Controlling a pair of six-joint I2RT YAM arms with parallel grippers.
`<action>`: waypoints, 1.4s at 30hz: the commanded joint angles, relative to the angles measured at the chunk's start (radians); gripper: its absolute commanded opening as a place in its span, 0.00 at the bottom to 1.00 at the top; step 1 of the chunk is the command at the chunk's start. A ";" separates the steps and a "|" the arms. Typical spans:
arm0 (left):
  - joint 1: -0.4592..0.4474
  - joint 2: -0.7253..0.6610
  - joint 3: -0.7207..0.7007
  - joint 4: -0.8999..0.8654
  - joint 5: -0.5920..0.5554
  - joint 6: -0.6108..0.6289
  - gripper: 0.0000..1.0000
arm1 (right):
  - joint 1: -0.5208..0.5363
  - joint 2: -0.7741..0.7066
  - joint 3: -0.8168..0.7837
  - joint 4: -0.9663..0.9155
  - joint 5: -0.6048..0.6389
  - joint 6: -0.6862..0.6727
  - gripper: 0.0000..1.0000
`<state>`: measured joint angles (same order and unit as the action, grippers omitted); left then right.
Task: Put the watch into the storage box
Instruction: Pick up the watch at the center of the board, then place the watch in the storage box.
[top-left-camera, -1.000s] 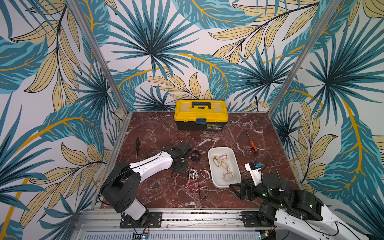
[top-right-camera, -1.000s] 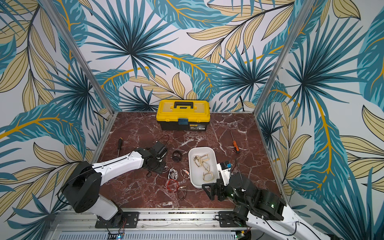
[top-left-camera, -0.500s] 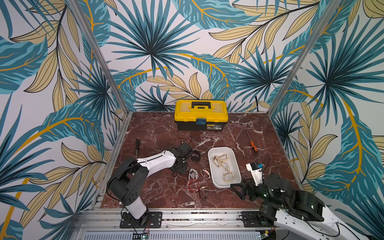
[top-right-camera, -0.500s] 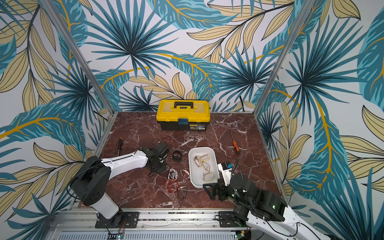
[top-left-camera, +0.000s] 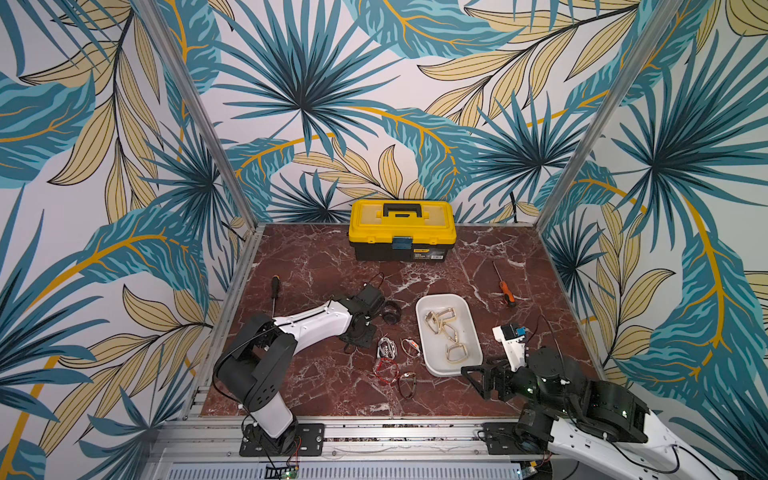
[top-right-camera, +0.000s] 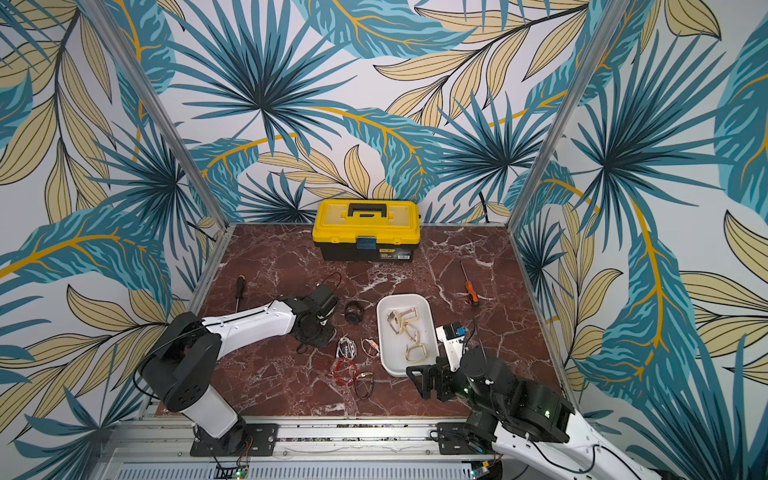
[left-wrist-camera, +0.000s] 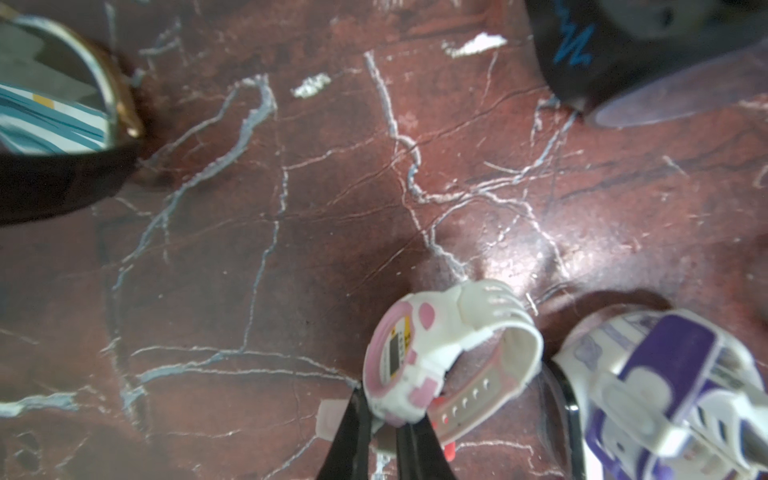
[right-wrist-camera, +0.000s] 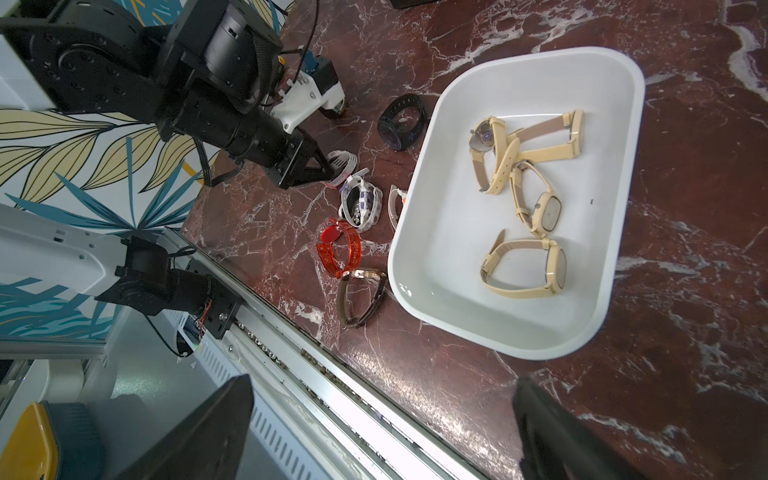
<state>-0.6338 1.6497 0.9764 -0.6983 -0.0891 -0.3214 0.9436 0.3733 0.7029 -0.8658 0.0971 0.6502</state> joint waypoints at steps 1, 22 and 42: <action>0.002 -0.064 0.028 -0.028 0.003 -0.009 0.15 | 0.004 0.001 -0.019 -0.009 0.022 0.004 1.00; -0.329 0.001 0.448 -0.210 0.102 -0.161 0.16 | 0.004 -0.001 -0.014 -0.027 0.032 0.020 1.00; -0.407 0.417 0.699 -0.224 0.055 -0.174 0.16 | 0.004 -0.039 0.026 -0.065 0.038 0.009 1.00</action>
<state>-1.0401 2.0525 1.6218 -0.9096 -0.0074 -0.4885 0.9436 0.3477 0.7128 -0.9150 0.1268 0.6655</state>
